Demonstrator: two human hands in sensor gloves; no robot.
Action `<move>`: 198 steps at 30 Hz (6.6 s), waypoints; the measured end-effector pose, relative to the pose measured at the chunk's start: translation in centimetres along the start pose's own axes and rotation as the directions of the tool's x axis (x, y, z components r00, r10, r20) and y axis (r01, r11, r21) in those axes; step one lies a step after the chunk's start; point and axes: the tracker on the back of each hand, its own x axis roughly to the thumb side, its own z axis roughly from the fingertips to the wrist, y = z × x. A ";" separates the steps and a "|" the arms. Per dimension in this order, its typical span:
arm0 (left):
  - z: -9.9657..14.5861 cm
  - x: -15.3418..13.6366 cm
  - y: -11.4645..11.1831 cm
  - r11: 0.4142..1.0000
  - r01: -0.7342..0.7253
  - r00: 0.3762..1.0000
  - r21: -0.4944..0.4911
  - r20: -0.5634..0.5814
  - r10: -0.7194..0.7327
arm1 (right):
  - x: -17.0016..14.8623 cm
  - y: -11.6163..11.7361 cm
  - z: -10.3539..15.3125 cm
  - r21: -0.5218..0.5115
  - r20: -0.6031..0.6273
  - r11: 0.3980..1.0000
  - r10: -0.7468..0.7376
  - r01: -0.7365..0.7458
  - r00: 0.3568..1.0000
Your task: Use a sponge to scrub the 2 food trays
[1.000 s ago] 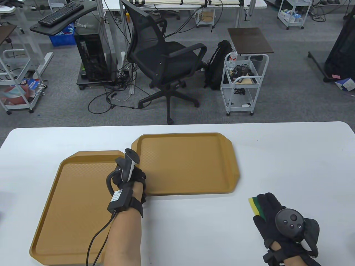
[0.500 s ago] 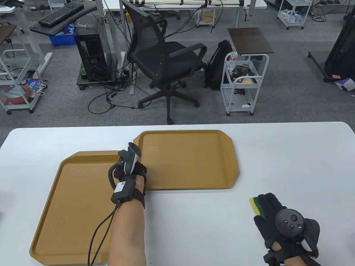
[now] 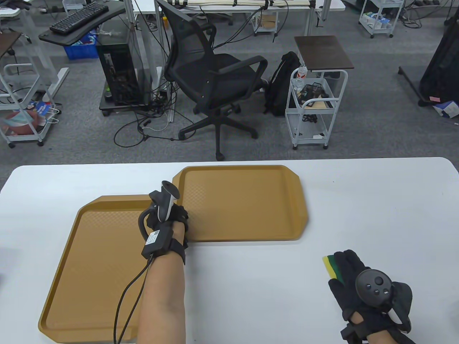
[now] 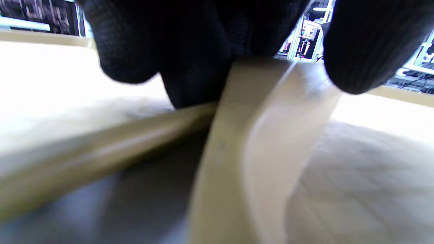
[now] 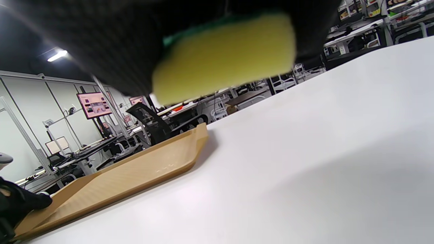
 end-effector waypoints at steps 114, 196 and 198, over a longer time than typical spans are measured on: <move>16.8 9.5 -6.3 0.959 0.281 0.741 0.032 0.628 -0.238 | 0.5 0.3 0.2 0.011 0.032 1.000 0.009 -0.009 0.999; 13.1 -17.0 -1.3 0.889 -0.074 0.928 -0.453 0.295 0.227 | 16.5 17.6 -9.7 0.181 0.080 0.949 0.248 -0.258 0.966; 13.1 -17.0 -1.3 0.883 -0.079 0.926 -0.463 0.294 0.237 | 17.9 18.5 -9.6 0.185 0.099 0.957 0.209 -0.225 0.973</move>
